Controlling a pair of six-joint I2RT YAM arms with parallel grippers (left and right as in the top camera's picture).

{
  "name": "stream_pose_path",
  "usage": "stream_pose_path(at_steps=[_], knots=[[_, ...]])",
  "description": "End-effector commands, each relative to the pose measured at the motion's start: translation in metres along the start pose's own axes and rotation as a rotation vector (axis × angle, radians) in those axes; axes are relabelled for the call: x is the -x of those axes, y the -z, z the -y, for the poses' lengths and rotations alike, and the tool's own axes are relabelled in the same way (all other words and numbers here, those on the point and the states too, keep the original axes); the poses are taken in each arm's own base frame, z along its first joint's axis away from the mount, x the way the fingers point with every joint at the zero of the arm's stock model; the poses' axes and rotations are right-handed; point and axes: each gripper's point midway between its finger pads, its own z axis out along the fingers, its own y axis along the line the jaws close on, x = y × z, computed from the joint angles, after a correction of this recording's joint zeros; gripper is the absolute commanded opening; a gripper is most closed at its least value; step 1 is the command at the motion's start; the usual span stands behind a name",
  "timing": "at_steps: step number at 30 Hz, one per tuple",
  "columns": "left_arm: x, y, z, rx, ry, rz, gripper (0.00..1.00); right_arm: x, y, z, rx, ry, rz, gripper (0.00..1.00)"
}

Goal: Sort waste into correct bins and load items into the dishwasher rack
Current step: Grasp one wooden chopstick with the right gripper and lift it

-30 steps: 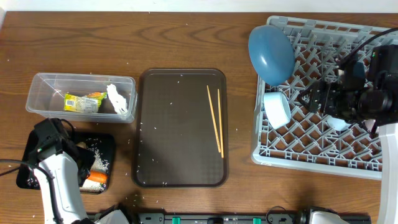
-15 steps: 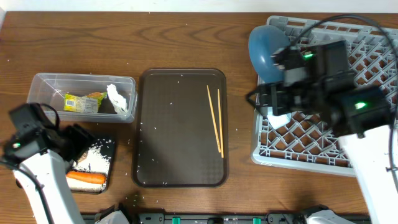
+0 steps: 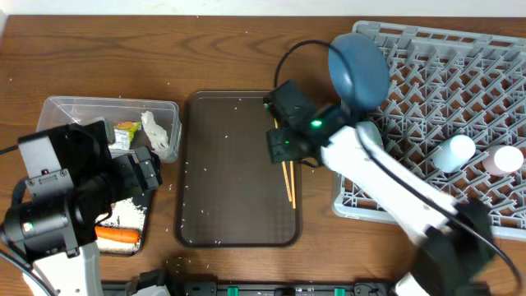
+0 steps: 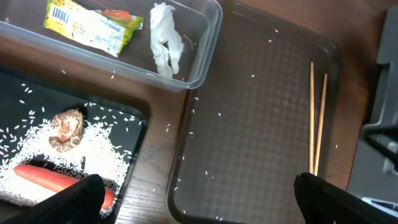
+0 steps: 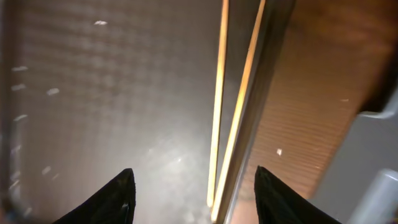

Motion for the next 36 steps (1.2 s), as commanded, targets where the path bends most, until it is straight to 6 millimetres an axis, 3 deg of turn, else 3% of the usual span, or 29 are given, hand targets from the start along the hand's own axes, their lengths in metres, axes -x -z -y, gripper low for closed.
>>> stream_pose_path(at_steps=[1,6,10,15,17,19,20,24,30,33,36], knots=[[0.001,0.004,0.004,-0.011,-0.032,0.011,0.98,-0.003,-0.033,0.007,-0.059,-0.09,-0.033,0.53],[0.001,0.002,0.003,-0.011,-0.03,0.002,0.98,-0.013,-0.077,0.002,-0.052,-0.087,-0.107,0.47],[0.001,0.001,0.003,-0.011,-0.028,-0.001,0.98,-0.02,-0.101,0.007,-0.077,-0.089,-0.146,0.5],[0.001,0.0,0.003,-0.011,-0.028,-0.004,0.98,-0.03,-0.123,0.011,-0.1,-0.11,-0.185,0.41],[0.001,0.0,0.003,-0.011,-0.028,-0.004,0.98,-0.031,-0.129,0.008,-0.086,-0.109,-0.192,0.32],[0.001,0.0,0.003,-0.011,-0.028,-0.004,0.98,-0.03,-0.129,0.006,-0.075,-0.103,-0.191,0.06],[0.001,0.0,0.003,-0.011,-0.028,-0.004,0.98,-0.029,-0.127,0.005,-0.071,-0.091,-0.187,0.01],[0.001,0.0,0.003,-0.011,-0.028,-0.004,0.98,-0.01,-0.09,-0.002,-0.035,-0.075,-0.129,0.01],[0.001,0.0,0.003,-0.011,-0.028,-0.004,0.98,0.029,0.027,0.004,0.07,-0.074,0.082,0.01],[0.001,0.0,0.003,-0.011,-0.028,-0.004,0.98,0.04,0.096,0.039,0.072,-0.085,0.215,0.01],[0.001,0.0,0.003,-0.011,-0.028,-0.004,0.98,0.039,0.139,0.094,-0.021,-0.176,0.3,0.01]])
